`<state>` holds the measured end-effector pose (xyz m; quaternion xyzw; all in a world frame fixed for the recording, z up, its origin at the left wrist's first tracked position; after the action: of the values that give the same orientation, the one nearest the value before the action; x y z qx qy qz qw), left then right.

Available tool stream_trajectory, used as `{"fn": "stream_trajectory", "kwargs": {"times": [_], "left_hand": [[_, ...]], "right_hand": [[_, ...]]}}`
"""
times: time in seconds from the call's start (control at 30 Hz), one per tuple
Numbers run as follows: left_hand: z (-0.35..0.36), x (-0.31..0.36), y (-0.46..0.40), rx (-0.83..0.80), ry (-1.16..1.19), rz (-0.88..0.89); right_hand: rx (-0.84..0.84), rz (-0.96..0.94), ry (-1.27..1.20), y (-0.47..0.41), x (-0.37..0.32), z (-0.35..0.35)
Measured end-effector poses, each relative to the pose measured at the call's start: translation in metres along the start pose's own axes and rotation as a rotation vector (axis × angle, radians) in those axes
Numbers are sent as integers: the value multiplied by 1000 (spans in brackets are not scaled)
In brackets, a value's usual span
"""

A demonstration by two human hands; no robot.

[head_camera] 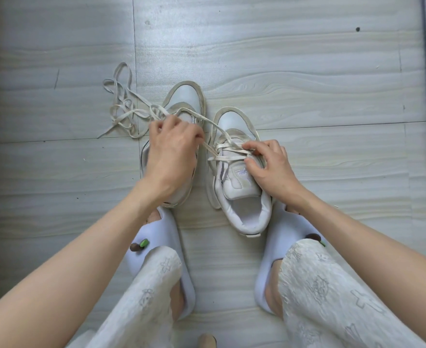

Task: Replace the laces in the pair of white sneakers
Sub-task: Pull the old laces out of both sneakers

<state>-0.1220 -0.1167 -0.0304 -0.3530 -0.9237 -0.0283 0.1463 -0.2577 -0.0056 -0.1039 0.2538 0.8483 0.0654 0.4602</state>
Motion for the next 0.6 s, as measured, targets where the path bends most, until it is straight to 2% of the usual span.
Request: {"fn": "stream_trajectory", "kwargs": {"times": [0.2, 0.3, 0.4, 0.5, 0.6], "left_hand": [[-39, -47, -1, 195, 220, -297], [-35, -57, -8, 118, 135, -343], [-16, -38, -6, -14, 108, -245], [9, 10, 17, -155, 151, -96], [34, 44, 45, -243, 60, 48]], "right_hand": [[76, -19, 18, 5, 0, -5], [86, -18, 32, 6, 0, -6], [83, -32, 109, 7, -7, -6], [80, -66, 287, 8, -16, -3], [13, 27, 271, -3, -9, -2]]}}
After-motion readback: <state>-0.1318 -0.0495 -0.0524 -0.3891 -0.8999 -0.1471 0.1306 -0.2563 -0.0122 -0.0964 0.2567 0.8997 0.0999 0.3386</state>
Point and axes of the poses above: each hand's wrist, its own y-axis away from the middle knuckle, its own z-axis out of the palm, x = y × z, the point moved 10 cm from there along -y, towards the middle knuckle, and after that the axes turned 2 degrees about -z, right-handed, at the moved point
